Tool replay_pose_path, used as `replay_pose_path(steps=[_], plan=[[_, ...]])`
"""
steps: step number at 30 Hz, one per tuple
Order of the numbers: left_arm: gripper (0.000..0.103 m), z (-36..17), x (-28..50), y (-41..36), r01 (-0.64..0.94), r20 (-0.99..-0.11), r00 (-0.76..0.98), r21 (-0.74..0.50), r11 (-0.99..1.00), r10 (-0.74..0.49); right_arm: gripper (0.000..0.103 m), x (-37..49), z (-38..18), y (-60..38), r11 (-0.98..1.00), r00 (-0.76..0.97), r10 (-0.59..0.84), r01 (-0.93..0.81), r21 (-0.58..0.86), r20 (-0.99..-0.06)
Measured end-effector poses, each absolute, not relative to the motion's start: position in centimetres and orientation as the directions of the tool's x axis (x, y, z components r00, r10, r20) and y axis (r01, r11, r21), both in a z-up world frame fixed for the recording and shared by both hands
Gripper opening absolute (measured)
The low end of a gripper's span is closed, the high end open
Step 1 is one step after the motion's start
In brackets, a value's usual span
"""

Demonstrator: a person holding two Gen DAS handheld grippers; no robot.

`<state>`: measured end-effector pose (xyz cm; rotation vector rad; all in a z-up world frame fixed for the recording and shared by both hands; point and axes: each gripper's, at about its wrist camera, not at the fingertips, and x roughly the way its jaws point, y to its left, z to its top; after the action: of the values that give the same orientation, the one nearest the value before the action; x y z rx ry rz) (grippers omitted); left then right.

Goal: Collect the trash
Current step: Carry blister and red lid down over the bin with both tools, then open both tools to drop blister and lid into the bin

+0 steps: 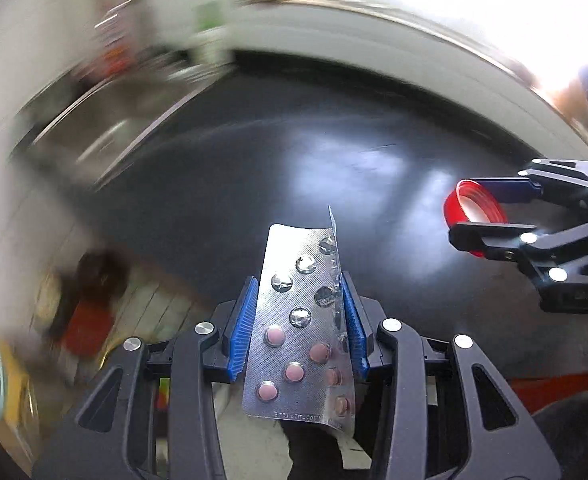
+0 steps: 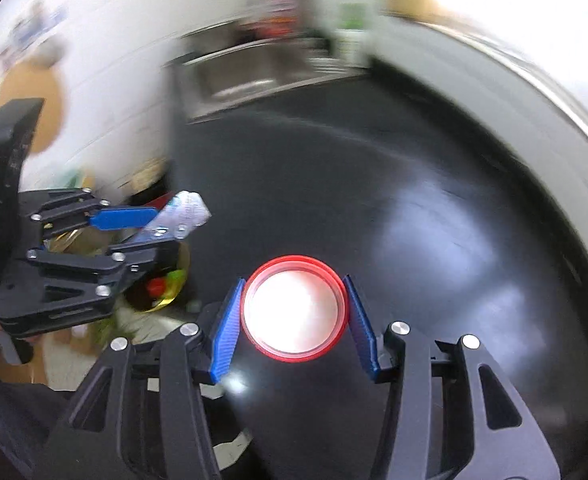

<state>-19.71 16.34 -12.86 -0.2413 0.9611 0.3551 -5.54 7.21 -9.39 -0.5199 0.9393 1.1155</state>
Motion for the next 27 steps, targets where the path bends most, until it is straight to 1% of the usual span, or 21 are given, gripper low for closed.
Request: replay_pose_path(steps=[3,6,8,9,11,15,19,22,25,26,27], plan=[[0.04,-14.7,-25.2,20.3,-0.542,-0.854,0.454,-0.039,0.84,0.253,0.049,-10.3,-10.2,14.3,0.203,-0.014,0.54,-0.968,0.146,-0.842],[0.04,-17.5,-31.4,24.5,-0.679,-0.877,0.379,-0.047,0.732,0.296,0.049,-14.7,-11.4,19.8,0.079,-0.131,0.531,-0.976,0.203,-0.837],[0.04,-19.4,-34.1,26.6,-0.734,-0.887,0.352,-0.063,0.676,0.3,0.049,-17.8,-13.3,24.1,0.003,-0.216,0.505,-0.968,0.252,-0.836],[0.04,-20.8,-35.4,27.7,-0.763,-0.892,0.323,-0.048,0.644,0.316,0.049,-19.2,-14.5,26.1,-0.023,-0.247,0.489,-0.962,0.27,-0.837],[0.04,-23.5,-37.2,29.4,-0.786,-0.901,0.273,-0.007,0.618,0.337,0.049,-20.8,-17.1,29.3,-0.042,-0.276,0.454,-0.956,0.289,-0.847],[0.04,-28.4,-39.5,32.2,-0.836,-0.924,0.231,-0.028,0.548,0.304,0.049,-23.4,-23.3,35.1,-0.039,-0.34,0.356,-0.936,0.35,-0.87],[0.04,-31.9,-40.0,34.1,-0.845,-0.937,0.237,-0.068,0.53,0.258,0.049,-24.6,-28.3,38.0,-0.039,-0.342,0.278,-0.938,0.345,-0.898],[0.041,-33.3,-39.6,35.1,-0.85,-0.938,0.249,-0.092,0.519,0.243,0.049,-23.9,-30.6,39.5,-0.021,-0.344,0.25,-0.937,0.35,-0.905],[0.041,-34.3,-39.9,35.9,-0.866,-0.937,0.263,-0.124,0.485,0.229,0.049,-23.8,-31.6,40.9,-0.011,-0.352,0.245,-0.933,0.361,-0.903],[0.044,-34.5,-40.0,36.1,-0.869,-0.936,0.275,-0.144,0.473,0.219,0.05,-23.9,-31.8,41.4,-0.015,-0.352,0.245,-0.933,0.359,-0.903],[0.049,-34.7,-40.0,36.2,-0.872,-0.937,0.276,-0.15,0.466,0.214,0.06,-23.8,-32.0,41.9,-0.018,-0.359,0.241,-0.931,0.366,-0.902]])
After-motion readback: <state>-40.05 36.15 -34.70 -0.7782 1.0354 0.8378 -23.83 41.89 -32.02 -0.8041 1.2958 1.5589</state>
